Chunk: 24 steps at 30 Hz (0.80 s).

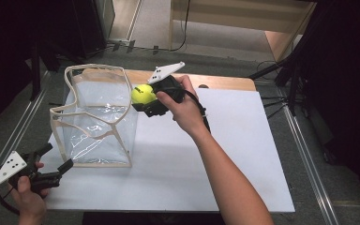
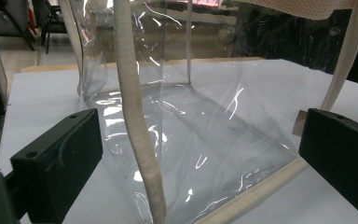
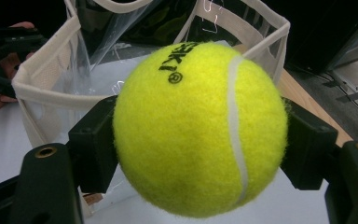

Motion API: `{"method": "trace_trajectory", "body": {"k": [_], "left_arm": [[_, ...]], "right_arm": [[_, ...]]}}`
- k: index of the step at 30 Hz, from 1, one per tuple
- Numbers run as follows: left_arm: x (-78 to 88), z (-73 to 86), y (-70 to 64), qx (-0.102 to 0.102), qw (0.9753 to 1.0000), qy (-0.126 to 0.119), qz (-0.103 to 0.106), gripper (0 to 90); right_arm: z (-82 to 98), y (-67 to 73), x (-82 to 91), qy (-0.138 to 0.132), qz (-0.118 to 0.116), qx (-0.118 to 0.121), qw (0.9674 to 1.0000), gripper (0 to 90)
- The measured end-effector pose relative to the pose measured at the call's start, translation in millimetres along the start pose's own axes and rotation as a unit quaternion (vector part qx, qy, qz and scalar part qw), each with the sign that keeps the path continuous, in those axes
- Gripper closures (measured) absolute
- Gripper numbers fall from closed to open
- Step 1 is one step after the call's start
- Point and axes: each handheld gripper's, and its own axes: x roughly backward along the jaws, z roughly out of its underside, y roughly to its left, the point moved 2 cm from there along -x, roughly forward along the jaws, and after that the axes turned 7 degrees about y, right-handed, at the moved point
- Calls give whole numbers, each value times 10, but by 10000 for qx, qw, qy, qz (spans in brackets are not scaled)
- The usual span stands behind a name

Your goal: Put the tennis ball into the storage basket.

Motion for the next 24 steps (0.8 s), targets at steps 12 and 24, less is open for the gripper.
{"method": "trace_trajectory", "body": {"k": [12,24], "left_arm": [[-1,0,1,2,10000,-14,3,0],[1,0,3,-6,10000,-19,8,0]], "right_arm": [[-157,22,11,-14,11,142,9999,239],[-287,68,-35,-12,-35,262,9996,239]]}}
